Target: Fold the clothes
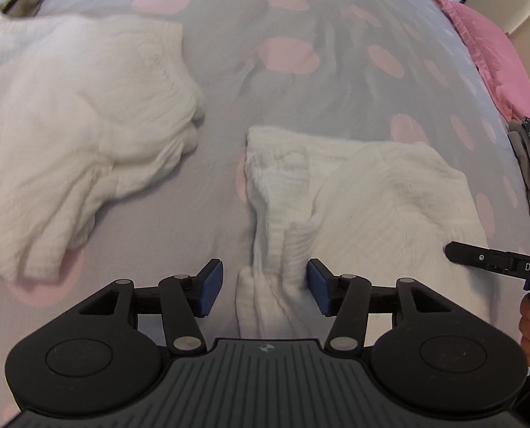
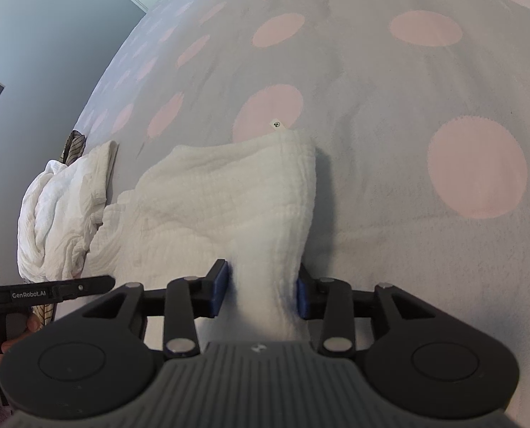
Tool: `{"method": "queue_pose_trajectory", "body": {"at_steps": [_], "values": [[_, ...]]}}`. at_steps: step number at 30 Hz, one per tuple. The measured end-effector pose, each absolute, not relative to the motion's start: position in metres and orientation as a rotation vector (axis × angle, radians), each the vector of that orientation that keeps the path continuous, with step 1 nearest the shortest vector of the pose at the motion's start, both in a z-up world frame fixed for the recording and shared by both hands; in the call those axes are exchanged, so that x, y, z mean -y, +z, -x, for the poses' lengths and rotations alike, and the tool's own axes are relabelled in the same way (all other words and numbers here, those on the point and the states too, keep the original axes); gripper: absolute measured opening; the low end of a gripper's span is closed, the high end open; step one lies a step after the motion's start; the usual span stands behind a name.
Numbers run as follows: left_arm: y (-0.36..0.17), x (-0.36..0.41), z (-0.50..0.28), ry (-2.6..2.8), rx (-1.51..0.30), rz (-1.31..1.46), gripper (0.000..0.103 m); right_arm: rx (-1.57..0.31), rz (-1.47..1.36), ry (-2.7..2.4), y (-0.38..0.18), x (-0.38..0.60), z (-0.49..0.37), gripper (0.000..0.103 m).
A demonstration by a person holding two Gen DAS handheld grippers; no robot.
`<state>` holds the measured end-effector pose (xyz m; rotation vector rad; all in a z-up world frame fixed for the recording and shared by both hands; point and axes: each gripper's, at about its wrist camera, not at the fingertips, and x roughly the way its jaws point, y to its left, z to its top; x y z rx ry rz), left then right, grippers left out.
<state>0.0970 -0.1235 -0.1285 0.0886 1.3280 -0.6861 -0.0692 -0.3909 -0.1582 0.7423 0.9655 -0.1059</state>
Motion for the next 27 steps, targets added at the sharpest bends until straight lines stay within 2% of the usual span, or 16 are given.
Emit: {"method": "queue_pose_trajectory", "body": {"at_steps": [5, 13, 14, 15, 18, 27], "values": [[-0.143, 0.118, -0.1, -0.69, -1.383, 0.018, 0.049, -0.967, -0.748, -0.105, -0.161, 0.391, 0.069, 0.042], [-0.155, 0.125, -0.103, -0.699, -1.391, 0.141, 0.026, -0.939, -0.802, -0.105, -0.169, 0.395, 0.069, 0.042], [-0.155, 0.127, -0.102, -0.696, -1.387, 0.149, 0.023, -0.934, -0.812, -0.108, -0.169, 0.396, 0.068, 0.04], [-0.155, 0.128, -0.101, -0.694, -1.382, 0.153, 0.021, -0.931, -0.817, -0.114, -0.169, 0.397, 0.068, 0.032], [-0.15, 0.127, -0.1, -0.688, -1.36, 0.161, 0.016, -0.922, -0.831, -0.116, -0.166, 0.398, 0.068, 0.021], [-0.107, 0.123, -0.09, -0.724, -1.236, 0.184, 0.014, -0.819, -0.781, -0.075, -0.127, 0.396, 0.085, 0.017]]}}
